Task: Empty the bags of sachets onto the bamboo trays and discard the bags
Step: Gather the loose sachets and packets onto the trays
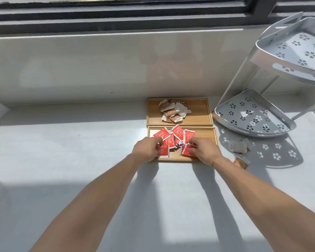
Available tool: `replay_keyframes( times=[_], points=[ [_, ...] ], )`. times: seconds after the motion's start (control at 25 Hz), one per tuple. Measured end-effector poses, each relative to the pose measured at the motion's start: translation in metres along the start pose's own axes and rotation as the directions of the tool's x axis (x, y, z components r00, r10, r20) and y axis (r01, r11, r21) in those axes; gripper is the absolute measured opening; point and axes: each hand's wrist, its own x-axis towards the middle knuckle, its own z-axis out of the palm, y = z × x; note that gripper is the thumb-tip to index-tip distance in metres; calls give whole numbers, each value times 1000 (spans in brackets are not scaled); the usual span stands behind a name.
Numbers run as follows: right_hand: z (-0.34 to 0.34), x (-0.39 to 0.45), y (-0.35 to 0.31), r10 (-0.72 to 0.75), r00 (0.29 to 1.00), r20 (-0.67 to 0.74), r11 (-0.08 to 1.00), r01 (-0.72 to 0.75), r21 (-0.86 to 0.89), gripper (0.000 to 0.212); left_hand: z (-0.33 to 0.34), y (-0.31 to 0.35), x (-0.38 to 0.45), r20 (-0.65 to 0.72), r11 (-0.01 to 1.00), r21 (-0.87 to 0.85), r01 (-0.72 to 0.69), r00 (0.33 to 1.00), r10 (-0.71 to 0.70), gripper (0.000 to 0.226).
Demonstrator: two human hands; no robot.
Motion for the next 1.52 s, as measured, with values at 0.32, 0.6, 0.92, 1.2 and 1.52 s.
replay_keyframes(
  times=[0.32,0.6,0.92,1.2,1.52],
  points=[
    [10,5,-7,14,988,-151,984,-41,-175,31,10,1,-9,-131,998,53,25,991,-17,35],
    [15,-34,5,37,986,-163,979,-68,-193,29,20,2,-35,-276,988,141,70,961,-28,39],
    [-6,-88,61,136,991,2,973,-134,-188,33,36,62,-61,-128,986,128,-105,984,121,37],
    [-41,-118,149,237,971,19,969,-235,-79,25,51,145,-36,-13,960,228,-164,985,171,43],
    [-57,-97,190,67,997,-22,993,-69,-99,45,59,230,27,-3,952,246,-185,981,192,53]
  ],
)
